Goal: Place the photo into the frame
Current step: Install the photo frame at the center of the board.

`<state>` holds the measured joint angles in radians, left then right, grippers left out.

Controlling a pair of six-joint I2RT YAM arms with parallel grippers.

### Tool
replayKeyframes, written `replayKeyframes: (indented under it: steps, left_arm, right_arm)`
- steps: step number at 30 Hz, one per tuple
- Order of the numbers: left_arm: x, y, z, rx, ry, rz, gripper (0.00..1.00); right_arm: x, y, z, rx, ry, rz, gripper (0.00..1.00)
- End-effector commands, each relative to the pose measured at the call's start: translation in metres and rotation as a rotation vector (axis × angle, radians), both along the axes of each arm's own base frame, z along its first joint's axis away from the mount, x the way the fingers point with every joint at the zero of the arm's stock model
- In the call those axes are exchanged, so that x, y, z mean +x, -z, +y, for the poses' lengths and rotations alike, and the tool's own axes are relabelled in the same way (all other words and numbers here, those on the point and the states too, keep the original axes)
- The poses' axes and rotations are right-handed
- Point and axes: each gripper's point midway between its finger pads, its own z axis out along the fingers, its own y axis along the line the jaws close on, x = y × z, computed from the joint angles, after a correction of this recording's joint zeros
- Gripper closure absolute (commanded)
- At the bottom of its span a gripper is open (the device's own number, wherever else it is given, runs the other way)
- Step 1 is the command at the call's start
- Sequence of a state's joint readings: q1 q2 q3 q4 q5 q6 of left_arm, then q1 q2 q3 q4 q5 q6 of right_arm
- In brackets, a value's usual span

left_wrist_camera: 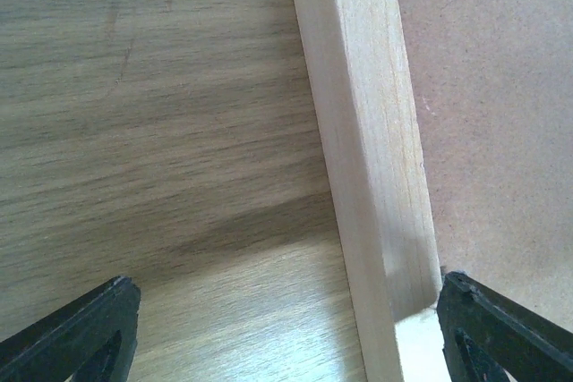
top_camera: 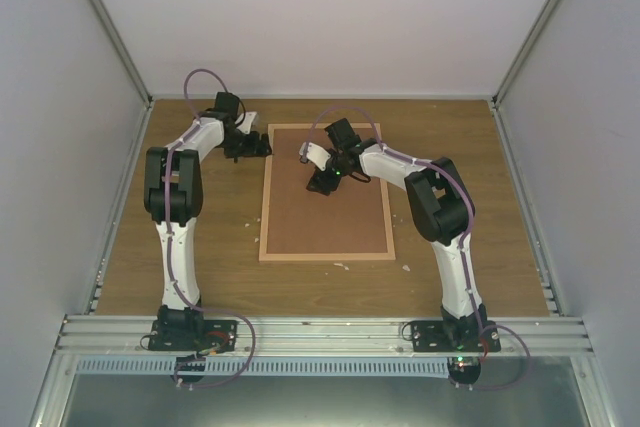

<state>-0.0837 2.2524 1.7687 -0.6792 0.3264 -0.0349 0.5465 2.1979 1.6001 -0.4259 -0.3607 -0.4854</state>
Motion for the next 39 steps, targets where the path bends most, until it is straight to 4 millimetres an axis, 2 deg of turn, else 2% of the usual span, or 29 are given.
replayKeyframes:
  steps: [1, 18, 26, 39]
  left_arm:
    - [-0.007, 0.009, -0.001, -0.009, 0.000, 0.029, 0.09]
    - [-0.015, 0.017, -0.016, -0.004, 0.037, 0.046, 0.09]
    - [-0.018, 0.021, -0.013, 0.015, 0.026, 0.056, 0.10]
    - [-0.027, 0.044, -0.007, 0.058, 0.012, 0.104, 0.10]
  right_arm:
    - [-0.009, 0.061, -0.031, -0.162, 0.038, 0.062, 0.27]
    - [-0.009, 0.062, -0.032, -0.164, 0.039, 0.066, 0.26]
    - [-0.009, 0.060, -0.031, -0.163, 0.039, 0.063, 0.27]
    - [-0.009, 0.061, -0.032, -0.163, 0.040, 0.063, 0.26]
